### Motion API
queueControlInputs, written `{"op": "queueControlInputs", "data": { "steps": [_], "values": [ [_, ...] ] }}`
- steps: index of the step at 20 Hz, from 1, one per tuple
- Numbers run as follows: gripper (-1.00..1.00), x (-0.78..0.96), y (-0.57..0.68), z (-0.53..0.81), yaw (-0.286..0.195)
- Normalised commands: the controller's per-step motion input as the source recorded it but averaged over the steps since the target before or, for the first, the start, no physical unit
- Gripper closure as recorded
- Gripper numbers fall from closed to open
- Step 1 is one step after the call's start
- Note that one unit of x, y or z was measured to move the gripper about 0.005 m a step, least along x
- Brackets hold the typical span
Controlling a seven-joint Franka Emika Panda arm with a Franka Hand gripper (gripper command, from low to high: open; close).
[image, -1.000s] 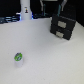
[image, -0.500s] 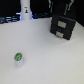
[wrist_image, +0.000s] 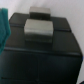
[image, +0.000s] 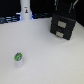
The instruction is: Open the kcup holder, insert the kcup into the holder, and close the kcup holder
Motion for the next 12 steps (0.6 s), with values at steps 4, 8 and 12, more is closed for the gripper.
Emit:
{"op": "queueControlInputs", "data": {
  "steps": [4, 8, 12],
  "values": [
    [-1.0, -0.13, 0.32, -0.37, -0.093],
    [-1.0, -0.13, 0.27, -0.37, -0.063],
    [-1.0, -0.11, 0.26, -0.38, -0.054]
  ]
}}
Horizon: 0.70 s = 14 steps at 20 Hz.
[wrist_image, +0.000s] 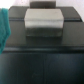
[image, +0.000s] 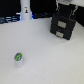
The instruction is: Open the kcup holder, insert the kcup into the holder, and close the kcup holder
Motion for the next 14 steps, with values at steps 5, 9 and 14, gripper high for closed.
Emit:
{"op": "queueControlInputs", "data": {
  "steps": [5, 9, 14],
  "values": [
    [-1.0, -0.19, 0.21, -0.41, -0.041],
    [-1.0, -0.27, 0.11, -0.43, -0.018],
    [-1.0, -0.3, 0.03, -0.41, -0.003]
  ]
}}
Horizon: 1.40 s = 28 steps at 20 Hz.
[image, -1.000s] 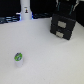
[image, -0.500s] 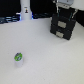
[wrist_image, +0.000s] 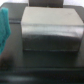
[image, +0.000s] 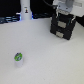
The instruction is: Open the kcup holder, insert the kcup into the holder, and close the kcup holder
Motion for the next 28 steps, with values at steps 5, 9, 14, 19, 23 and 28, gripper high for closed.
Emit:
{"op": "queueControlInputs", "data": {
  "steps": [5, 9, 14, 19, 23, 28],
  "values": [
    [1.0, -0.29, 0.02, -0.31, -0.007],
    [-1.0, -0.28, 0.05, -0.22, -0.015],
    [1.0, -0.19, 0.03, -0.03, -0.038],
    [1.0, -0.11, 0.02, -0.01, -0.028],
    [1.0, -0.04, 0.03, 0.0, -0.021],
    [1.0, 0.3, -0.02, 0.06, -0.022]
  ]
}}
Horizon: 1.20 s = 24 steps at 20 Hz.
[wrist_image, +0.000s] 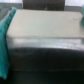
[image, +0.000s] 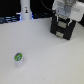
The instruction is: Open the kcup holder, insert the kcup into the holder, and close the kcup holder
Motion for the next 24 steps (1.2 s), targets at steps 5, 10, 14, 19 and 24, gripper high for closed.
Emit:
{"op": "queueControlInputs", "data": {
  "steps": [5, 10, 14, 19, 24],
  "values": [
    [1.0, 0.54, -0.08, 0.09, -0.033],
    [1.0, 0.85, -0.17, 0.23, -0.047],
    [1.0, 0.94, -0.19, 0.22, -0.034],
    [1.0, 0.99, -0.25, 0.04, -0.034],
    [1.0, 0.99, -0.25, 0.14, -0.028]
  ]
}}
